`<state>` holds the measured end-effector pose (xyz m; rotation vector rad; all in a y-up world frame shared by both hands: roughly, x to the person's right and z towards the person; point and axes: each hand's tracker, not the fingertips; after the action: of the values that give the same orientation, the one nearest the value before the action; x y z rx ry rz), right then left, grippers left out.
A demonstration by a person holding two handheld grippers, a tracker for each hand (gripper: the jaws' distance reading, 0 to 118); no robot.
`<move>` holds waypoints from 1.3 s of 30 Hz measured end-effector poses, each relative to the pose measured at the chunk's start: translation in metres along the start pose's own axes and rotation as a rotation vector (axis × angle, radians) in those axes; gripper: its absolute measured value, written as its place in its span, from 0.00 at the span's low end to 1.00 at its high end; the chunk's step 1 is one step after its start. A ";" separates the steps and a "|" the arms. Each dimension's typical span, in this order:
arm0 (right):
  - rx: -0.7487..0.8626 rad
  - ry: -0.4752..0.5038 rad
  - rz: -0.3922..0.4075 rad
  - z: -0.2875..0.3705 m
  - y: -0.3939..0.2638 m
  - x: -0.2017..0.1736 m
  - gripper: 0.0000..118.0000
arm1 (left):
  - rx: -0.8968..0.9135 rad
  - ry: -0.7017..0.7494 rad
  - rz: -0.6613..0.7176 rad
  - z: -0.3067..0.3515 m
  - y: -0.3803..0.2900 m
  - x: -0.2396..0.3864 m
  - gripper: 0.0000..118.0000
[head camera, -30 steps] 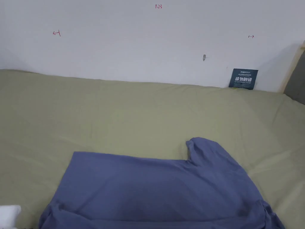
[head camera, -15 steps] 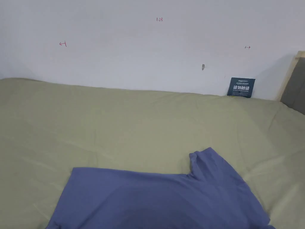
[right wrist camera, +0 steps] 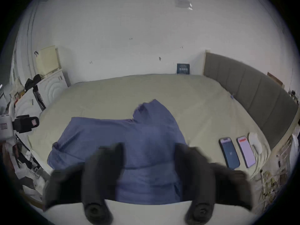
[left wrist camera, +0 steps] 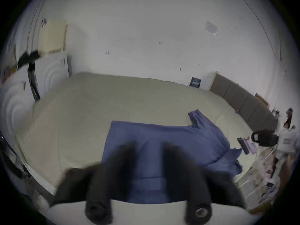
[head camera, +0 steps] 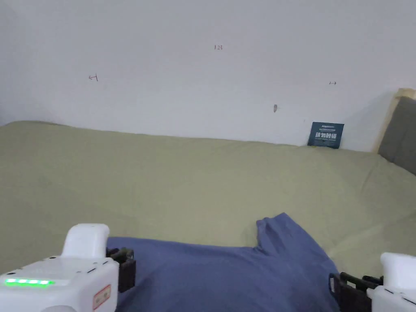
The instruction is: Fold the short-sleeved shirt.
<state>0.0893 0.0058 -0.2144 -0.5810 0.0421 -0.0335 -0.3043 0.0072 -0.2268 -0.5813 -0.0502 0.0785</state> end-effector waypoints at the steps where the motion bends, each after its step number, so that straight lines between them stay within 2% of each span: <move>1: 0.014 0.002 -0.003 0.000 0.000 -0.010 0.01 | 0.000 0.034 -0.017 -0.001 -0.001 0.013 0.00; 3: 0.058 0.006 -0.013 0.002 -0.006 -0.028 0.01 | 0.031 0.029 -0.004 0.002 -0.007 0.034 0.00; 7: 0.062 0.029 0.035 0.001 -0.023 -0.063 0.01 | 0.012 0.001 -0.012 0.006 -0.024 0.065 0.00; 9: 0.037 0.090 0.046 -0.002 -0.030 -0.073 0.01 | -0.011 -0.019 -0.037 0.001 -0.037 0.073 0.00; 12: -0.010 0.113 0.059 -0.011 -0.039 -0.079 0.01 | -0.075 -0.065 0.001 -0.012 -0.048 0.069 0.00; 16: -0.031 0.114 0.045 -0.023 -0.040 -0.069 0.01 | -0.104 -0.017 0.023 -0.042 -0.029 0.026 0.00; 21: -0.053 0.099 0.019 -0.042 -0.032 -0.048 0.01 | -0.195 -0.073 0.134 -0.115 0.036 -0.063 0.00; 23: -0.073 0.086 0.008 -0.052 -0.027 -0.040 0.01 | -0.268 -0.057 0.027 -0.154 0.063 -0.090 0.00; 26: -0.090 0.071 -0.011 -0.066 -0.021 -0.025 0.01 | -0.413 -0.075 -0.027 -0.213 0.084 -0.113 0.00; 27: -0.097 0.060 -0.009 -0.070 -0.020 -0.022 0.01 | -0.446 -0.036 -0.029 -0.229 0.085 -0.117 0.00; 28: -0.108 0.050 -0.005 -0.075 -0.018 -0.017 0.01 | -0.493 -0.021 -0.060 -0.244 0.085 -0.118 0.05; 29: -0.122 0.044 0.001 -0.080 -0.017 -0.013 0.01 | -0.530 -0.033 -0.049 -0.260 0.083 -0.122 0.29; 30: -0.125 0.041 0.010 -0.083 -0.016 -0.010 0.01 | -0.529 -0.043 -0.006 -0.269 0.082 -0.124 0.77; 31: -0.132 0.040 0.013 -0.086 -0.015 -0.008 0.01 | -0.534 -0.071 0.062 -0.280 0.079 -0.128 0.99; 33: -0.148 0.043 0.014 -0.090 -0.013 -0.001 0.01 | -0.508 -0.152 0.174 -0.293 0.074 -0.135 1.00; 34: -0.155 0.054 0.010 -0.091 -0.013 0.002 0.01 | -0.489 -0.129 0.193 -0.299 0.070 -0.137 1.00; 36: -0.164 0.070 0.009 -0.092 -0.012 0.006 0.01 | -0.540 -0.057 0.157 -0.310 0.066 -0.137 1.00; 38: -0.167 0.073 -0.003 -0.095 -0.010 0.012 0.01 | -0.589 0.026 0.049 -0.319 0.058 -0.131 1.00; 39: -0.164 0.074 -0.007 -0.096 -0.010 0.014 0.01 | -0.593 0.050 -0.001 -0.322 0.054 -0.128 0.96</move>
<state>0.0988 -0.0555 -0.2896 -0.7440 0.1161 -0.0584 -0.4123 -0.1346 -0.5287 -1.1753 -0.0247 0.0469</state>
